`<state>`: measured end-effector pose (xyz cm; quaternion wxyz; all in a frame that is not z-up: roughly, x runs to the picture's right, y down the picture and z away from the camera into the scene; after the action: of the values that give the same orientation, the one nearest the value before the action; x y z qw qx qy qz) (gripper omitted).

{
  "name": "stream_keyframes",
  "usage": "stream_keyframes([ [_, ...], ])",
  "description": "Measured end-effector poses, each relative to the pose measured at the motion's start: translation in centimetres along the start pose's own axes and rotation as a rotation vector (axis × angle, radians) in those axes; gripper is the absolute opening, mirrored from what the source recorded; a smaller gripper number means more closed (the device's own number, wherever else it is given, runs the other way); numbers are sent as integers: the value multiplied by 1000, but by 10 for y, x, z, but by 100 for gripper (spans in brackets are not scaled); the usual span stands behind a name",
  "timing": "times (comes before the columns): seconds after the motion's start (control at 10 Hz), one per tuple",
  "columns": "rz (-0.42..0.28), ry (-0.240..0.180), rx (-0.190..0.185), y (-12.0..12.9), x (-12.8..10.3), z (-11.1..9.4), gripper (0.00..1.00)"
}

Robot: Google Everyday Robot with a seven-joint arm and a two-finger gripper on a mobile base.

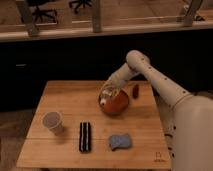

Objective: Place the bottle in the ceramic bowl

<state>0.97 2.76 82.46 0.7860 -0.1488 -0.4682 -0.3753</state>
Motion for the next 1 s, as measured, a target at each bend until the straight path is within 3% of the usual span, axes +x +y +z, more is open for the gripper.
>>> stream_keyframes([
  [0.5,8,12,7,3,3,2,7],
  [0.7,14,18,12,5,5,1,15],
  [1.0,18,25,16,6,7,3,15],
])
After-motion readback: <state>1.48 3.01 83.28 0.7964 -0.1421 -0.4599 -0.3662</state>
